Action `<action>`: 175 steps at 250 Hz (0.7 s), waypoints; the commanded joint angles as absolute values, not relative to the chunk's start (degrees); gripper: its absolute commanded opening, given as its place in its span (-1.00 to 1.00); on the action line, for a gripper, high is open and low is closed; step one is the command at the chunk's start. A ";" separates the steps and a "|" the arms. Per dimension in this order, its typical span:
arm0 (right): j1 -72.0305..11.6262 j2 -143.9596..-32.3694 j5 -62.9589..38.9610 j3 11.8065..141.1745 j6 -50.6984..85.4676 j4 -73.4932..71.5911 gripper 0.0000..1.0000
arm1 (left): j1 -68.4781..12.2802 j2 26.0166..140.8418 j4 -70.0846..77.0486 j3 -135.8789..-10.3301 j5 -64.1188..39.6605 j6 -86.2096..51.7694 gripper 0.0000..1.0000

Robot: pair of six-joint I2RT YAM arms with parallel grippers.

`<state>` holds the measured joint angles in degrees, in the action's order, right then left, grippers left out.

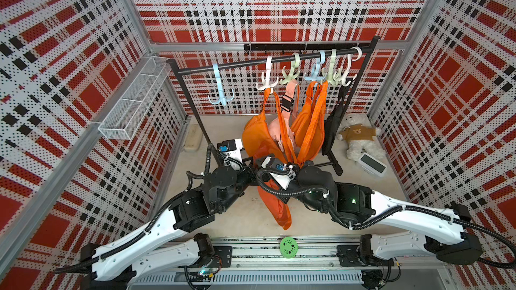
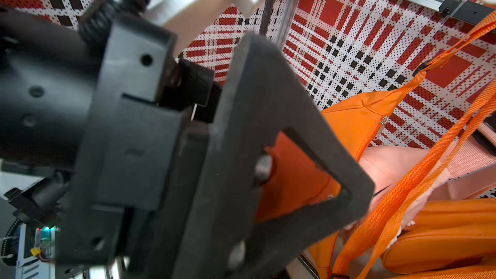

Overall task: Hang the bag on a hook
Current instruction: Pick up the bag from the bag.

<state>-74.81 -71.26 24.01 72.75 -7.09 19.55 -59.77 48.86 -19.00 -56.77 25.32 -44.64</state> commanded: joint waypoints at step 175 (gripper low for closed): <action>-59.21 -56.16 9.27 66.80 -0.35 19.62 0.84 | -30.02 30.99 -35.62 -68.05 -23.33 -19.84 -1.00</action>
<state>-60.95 -54.63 14.83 66.85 -2.92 18.09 -32.38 31.68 -34.76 -66.32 -9.15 -25.15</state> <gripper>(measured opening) 0.890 0.077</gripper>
